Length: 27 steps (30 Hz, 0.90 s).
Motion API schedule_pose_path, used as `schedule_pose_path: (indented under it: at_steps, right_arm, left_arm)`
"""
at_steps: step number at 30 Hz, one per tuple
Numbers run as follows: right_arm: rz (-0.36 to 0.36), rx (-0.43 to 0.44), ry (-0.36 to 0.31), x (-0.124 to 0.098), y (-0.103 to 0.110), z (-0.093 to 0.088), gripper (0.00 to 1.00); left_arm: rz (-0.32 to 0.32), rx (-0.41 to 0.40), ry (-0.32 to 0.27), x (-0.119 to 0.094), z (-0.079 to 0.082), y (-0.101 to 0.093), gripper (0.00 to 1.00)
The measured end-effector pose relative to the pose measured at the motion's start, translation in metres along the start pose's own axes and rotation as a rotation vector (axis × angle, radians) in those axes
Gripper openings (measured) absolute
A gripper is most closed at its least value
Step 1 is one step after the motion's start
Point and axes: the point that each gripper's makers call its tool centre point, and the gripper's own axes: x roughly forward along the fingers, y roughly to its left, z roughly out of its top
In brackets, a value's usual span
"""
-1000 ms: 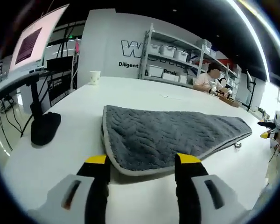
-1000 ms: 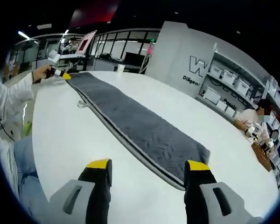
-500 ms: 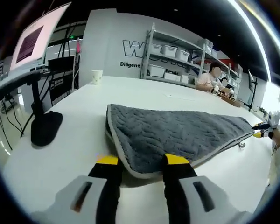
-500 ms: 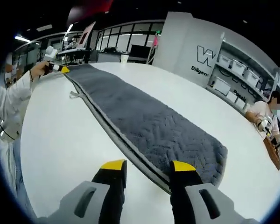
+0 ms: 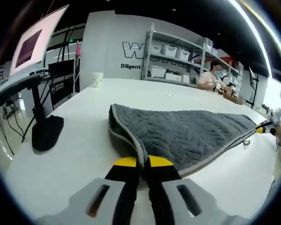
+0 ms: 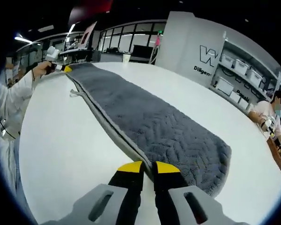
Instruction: Open the folded towel by lifting each exposed corner and separating the folded layers until the towel lies flat within the target outline without major curled edges
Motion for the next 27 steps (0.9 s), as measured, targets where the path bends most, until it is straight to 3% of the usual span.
schedule_pose_path:
  at_steps: [11, 27]
  right_arm:
    - [0.024, 0.003, -0.001, -0.013, 0.009, -0.004, 0.0]
    - [0.077, -0.001, 0.013, -0.053, 0.038, -0.024, 0.0]
  left_arm:
    - [-0.012, 0.04, 0.04, -0.01, -0.005, 0.002, 0.02]
    - [-0.051, 0.089, 0.093, -0.042, -0.023, -0.01, 0.02]
